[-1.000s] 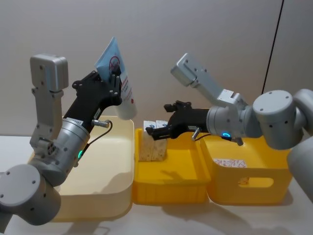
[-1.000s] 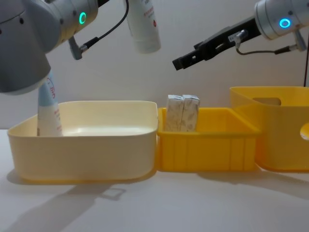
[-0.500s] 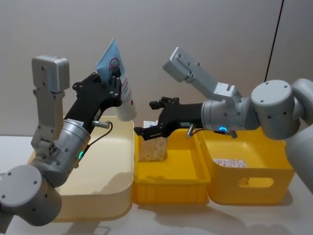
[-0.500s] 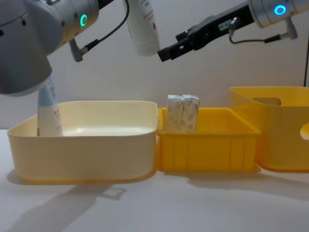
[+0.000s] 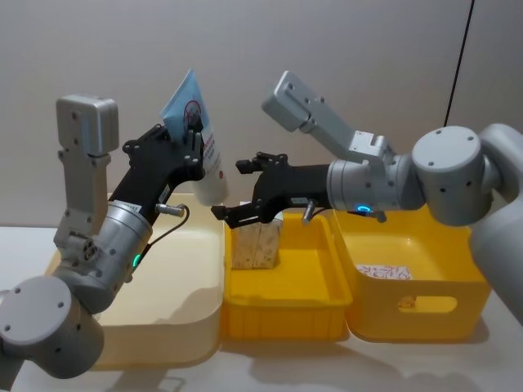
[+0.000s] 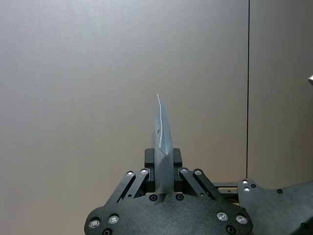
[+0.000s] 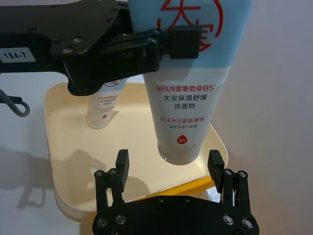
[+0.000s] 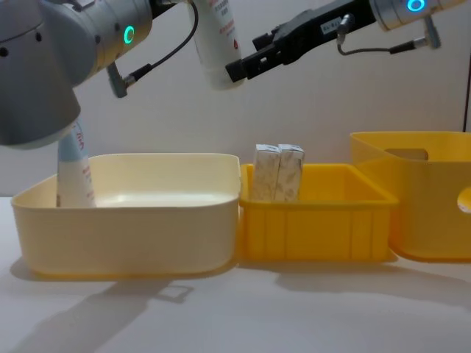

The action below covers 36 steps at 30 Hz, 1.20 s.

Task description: Bimanual collaborative sorting of washing and personal care products

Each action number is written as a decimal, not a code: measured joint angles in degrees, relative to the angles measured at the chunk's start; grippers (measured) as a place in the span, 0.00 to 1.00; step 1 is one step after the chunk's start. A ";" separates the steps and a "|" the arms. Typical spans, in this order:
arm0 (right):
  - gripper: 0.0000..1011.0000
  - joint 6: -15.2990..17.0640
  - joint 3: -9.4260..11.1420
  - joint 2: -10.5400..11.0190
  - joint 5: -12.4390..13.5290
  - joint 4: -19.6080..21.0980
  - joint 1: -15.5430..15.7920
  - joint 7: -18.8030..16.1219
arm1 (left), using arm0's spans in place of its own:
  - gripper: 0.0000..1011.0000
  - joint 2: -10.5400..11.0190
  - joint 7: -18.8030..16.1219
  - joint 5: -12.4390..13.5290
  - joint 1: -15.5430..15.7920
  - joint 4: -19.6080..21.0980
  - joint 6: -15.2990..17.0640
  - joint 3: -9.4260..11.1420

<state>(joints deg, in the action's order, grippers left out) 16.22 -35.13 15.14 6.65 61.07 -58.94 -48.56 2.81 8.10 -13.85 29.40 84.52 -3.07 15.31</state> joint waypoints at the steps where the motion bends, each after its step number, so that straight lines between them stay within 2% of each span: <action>1: 0.99 -0.19 -0.08 -0.09 0.00 -0.12 -0.07 0.00 | 0.19 -0.06 0.03 0.07 -0.04 0.01 0.11 -0.06; 11: 0.99 -3.13 -1.14 -2.12 -0.33 -3.44 -1.76 0.79 | 0.19 -0.15 0.18 0.52 -0.53 0.55 0.90 -0.58; 18: 0.99 -5.43 -1.78 -4.23 -0.64 -7.27 -3.35 2.42 | 0.19 -0.15 0.23 0.81 -1.09 1.21 1.47 -1.04; 27: 0.99 -6.86 -2.68 -6.60 -0.63 -11.47 -5.14 2.70 | 0.19 -0.21 0.45 1.15 -1.59 1.76 1.84 -1.60; 36: 0.99 -7.45 -3.22 -7.86 -0.39 -13.64 -6.06 2.43 | 0.19 -0.42 0.65 1.39 -1.85 1.93 1.85 -1.95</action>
<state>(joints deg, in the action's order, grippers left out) 8.77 -38.35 7.28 6.26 47.43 -65.00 -46.12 2.40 8.76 -12.45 27.55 86.45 -1.22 13.36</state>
